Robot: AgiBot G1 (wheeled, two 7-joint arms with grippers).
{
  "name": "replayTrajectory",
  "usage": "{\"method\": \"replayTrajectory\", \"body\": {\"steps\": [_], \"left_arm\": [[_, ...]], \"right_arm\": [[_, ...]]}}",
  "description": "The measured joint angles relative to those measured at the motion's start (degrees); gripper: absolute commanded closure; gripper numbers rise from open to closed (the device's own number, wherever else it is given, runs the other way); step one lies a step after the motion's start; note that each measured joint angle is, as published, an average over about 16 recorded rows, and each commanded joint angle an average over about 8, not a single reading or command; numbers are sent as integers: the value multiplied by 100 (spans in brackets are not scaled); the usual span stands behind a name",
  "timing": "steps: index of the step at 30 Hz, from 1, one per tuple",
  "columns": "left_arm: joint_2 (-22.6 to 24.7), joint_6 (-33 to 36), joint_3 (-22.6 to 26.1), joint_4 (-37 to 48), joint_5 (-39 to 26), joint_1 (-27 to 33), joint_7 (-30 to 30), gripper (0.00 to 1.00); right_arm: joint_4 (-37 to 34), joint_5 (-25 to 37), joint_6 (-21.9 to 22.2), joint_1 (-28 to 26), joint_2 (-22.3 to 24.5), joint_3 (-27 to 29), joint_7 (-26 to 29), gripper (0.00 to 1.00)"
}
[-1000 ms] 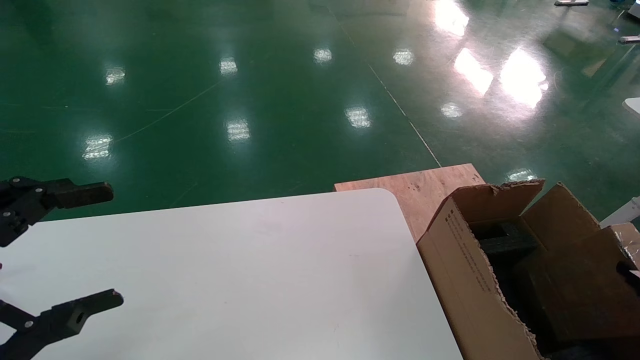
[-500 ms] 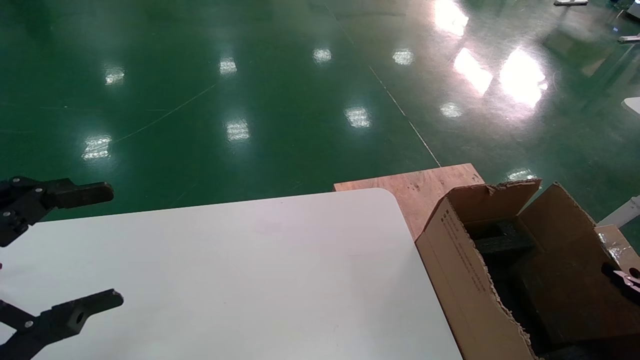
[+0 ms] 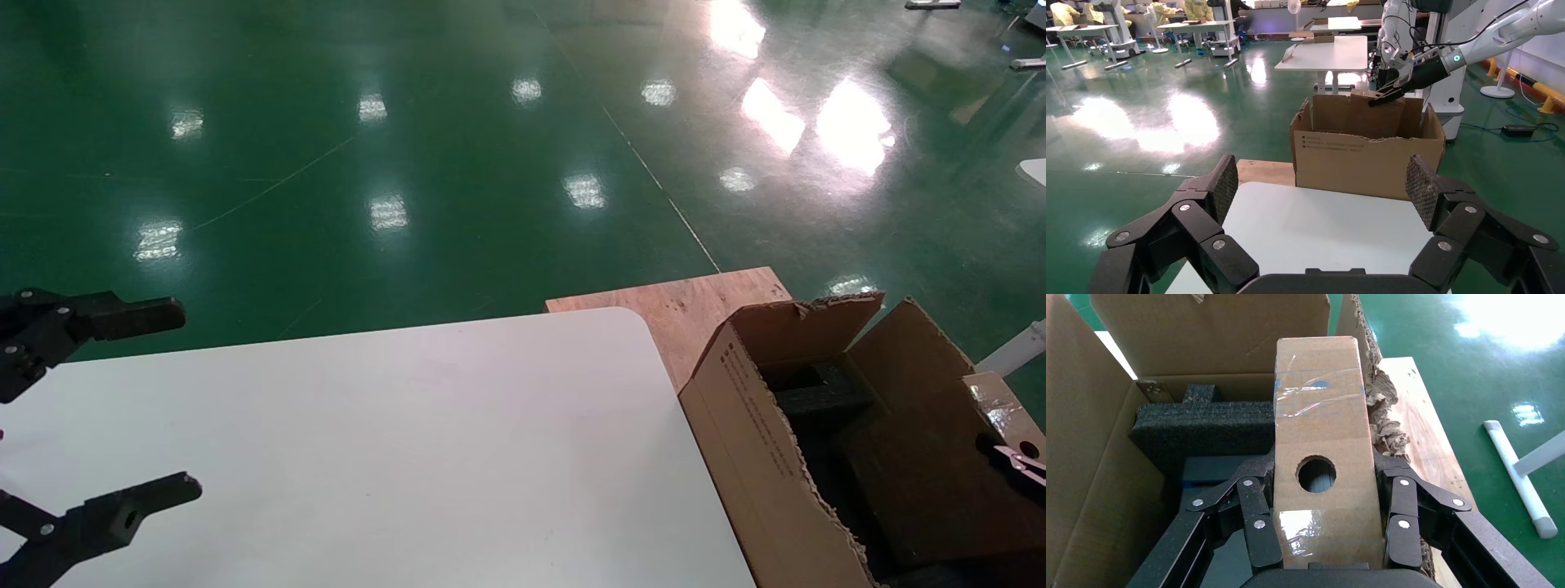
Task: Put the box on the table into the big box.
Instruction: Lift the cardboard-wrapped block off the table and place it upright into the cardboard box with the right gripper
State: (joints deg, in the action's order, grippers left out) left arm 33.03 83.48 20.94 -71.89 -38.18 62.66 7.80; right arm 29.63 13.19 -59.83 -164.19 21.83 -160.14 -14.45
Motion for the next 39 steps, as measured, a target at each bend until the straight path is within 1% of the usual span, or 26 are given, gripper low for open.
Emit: {"method": "replayTrajectory", "body": {"steps": [16,17,18,24,25,26,39], "left_arm": [[0,0,1,0,0,0,0,0],[0,0,0,0,0,0,0,0],[0,0,0,0,1,0,0,0],[0,-1,0,1,1,-1,0,0],[-1,-1,0,1,1,-1,0,0],[-1,-1,0,1,1,-1,0,0],[-1,-2,1,2,2,-2,-1,0]], "right_arm": [[127,187,234,-37,54,-22,66,100],[130,196,242,-37,54,-22,68,96],[132,205,249,-38,53,-21,71,87],[135,245,280,-39,43,-16,80,12],[135,249,283,-38,41,-16,81,3],[134,254,286,-38,39,-15,81,0],[125,268,308,-27,30,-17,79,0]]}}
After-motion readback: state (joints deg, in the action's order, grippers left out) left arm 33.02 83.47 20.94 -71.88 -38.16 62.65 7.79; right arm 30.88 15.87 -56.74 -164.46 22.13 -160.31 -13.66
